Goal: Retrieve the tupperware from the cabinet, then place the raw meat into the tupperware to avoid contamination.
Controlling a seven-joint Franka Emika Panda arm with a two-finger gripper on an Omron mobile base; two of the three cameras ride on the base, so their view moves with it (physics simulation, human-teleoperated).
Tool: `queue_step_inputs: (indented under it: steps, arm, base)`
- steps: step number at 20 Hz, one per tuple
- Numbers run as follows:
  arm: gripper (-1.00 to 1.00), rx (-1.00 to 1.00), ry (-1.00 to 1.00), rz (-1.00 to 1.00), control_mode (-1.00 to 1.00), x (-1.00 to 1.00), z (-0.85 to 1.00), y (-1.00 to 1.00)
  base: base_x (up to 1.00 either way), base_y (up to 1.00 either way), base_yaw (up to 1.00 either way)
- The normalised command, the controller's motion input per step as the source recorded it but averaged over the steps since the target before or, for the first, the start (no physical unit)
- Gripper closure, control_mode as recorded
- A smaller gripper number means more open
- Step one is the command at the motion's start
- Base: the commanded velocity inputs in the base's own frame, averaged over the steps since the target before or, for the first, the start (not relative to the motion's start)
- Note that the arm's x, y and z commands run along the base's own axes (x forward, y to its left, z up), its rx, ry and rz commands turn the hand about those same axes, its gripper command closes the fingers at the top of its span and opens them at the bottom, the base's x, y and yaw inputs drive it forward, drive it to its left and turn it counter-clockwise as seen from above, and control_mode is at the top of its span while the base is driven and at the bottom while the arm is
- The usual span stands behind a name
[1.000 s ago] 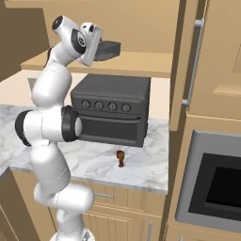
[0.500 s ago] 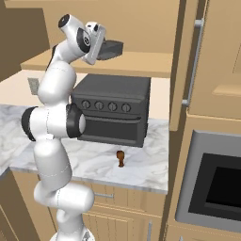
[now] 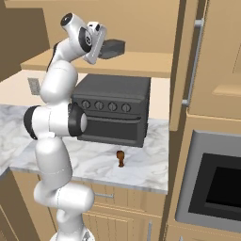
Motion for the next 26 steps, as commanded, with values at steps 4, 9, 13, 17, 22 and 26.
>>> queue_step_inputs:
  steps: [4, 9, 13, 17, 22, 26]
  arm:
    - [1.00, 0.01, 0.00, 0.00, -1.00, 0.07, -0.10, 0.00]
    - [1.00, 0.00, -0.01, 0.00, -1.00, 0.01, -0.03, 0.00]
    - [1.00, -0.05, -0.06, 0.00, -1.00, 0.00, 0.00, 0.00]
    - [1.00, -0.16, -0.04, 0.00, -1.00, 0.03, 0.00, -0.01]
    - [1.00, -0.18, 0.00, 0.00, -1.00, 0.02, 0.00, -0.01]
    - [1.00, -0.09, 0.00, 0.00, -1.00, -0.08, 0.03, 0.00]
  base:
    - [0.00, 0.00, 0.00]
    - [0.00, 0.00, 0.00]
    - [0.00, 0.00, 0.00]
    - [0.00, 0.00, 0.00]
    - [0.00, 0.00, 0.00]
    - [0.00, 0.00, 0.00]
